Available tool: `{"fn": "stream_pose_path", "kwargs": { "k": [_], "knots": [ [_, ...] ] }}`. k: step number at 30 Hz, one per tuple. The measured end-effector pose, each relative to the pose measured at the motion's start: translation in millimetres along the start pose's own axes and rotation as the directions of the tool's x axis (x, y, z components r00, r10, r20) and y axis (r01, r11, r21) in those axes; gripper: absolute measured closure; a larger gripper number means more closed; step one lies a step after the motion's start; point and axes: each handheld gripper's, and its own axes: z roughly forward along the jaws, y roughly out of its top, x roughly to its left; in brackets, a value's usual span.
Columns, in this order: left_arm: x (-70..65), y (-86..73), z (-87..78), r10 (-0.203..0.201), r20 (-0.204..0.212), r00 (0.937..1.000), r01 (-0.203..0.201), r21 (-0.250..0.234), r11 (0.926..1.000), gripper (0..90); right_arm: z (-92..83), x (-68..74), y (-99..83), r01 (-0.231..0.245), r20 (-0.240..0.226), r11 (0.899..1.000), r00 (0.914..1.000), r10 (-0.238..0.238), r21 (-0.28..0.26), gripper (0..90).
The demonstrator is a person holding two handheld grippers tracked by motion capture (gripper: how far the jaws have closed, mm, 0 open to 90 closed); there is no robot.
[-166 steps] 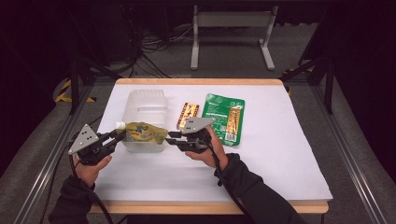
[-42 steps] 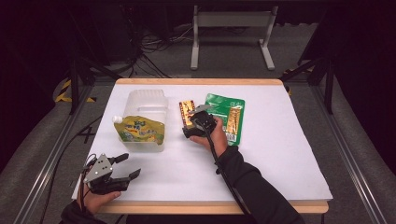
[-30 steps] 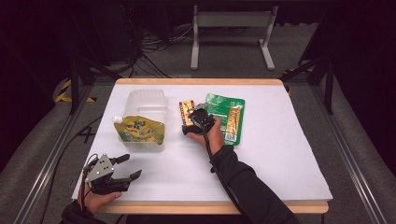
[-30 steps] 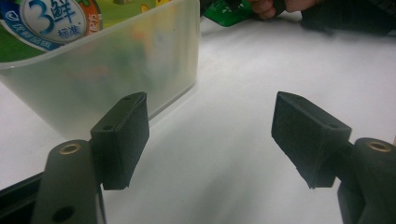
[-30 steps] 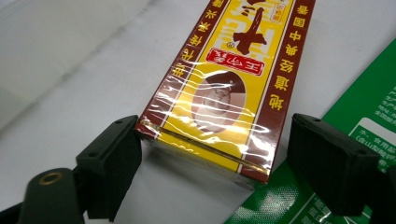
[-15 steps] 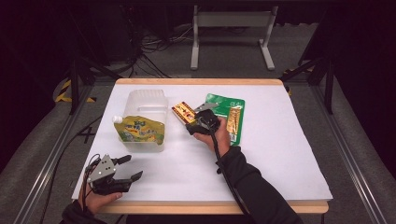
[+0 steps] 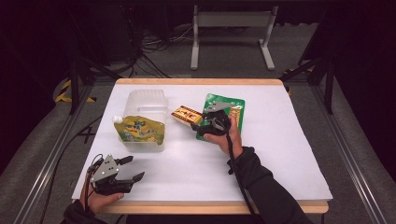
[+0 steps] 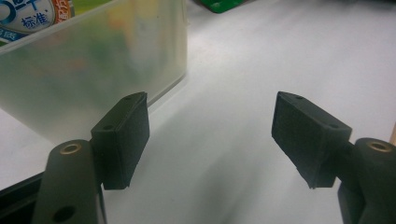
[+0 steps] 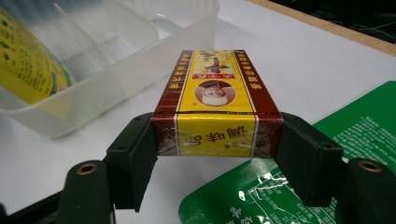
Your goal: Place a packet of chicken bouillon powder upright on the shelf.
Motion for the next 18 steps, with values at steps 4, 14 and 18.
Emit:
{"fn": "stream_pose_path", "kwargs": {
  "k": [4,14,18],
  "knots": [
    [-0.2,0.0,0.6,-0.004,0.000,1.0000,0.004,-0.002,1.0000,28.3,-12.3,-1.1,2.7,-0.003,-0.034,1.000,0.9994,0.002,-0.028,32.9],
    [-2.9,1.4,5.0,0.017,0.023,0.9996,-0.018,0.016,0.9997,29.2,-21.3,13.5,19.1,0.056,-0.076,0.998,0.9955,-0.058,-0.030,32.9],
    [-3.3,1.3,5.4,0.016,0.026,0.9995,-0.017,0.016,0.9997,28.9,-16.0,13.3,24.8,-0.015,-0.132,1.000,0.9911,0.015,0.002,32.9]
  ]
}}
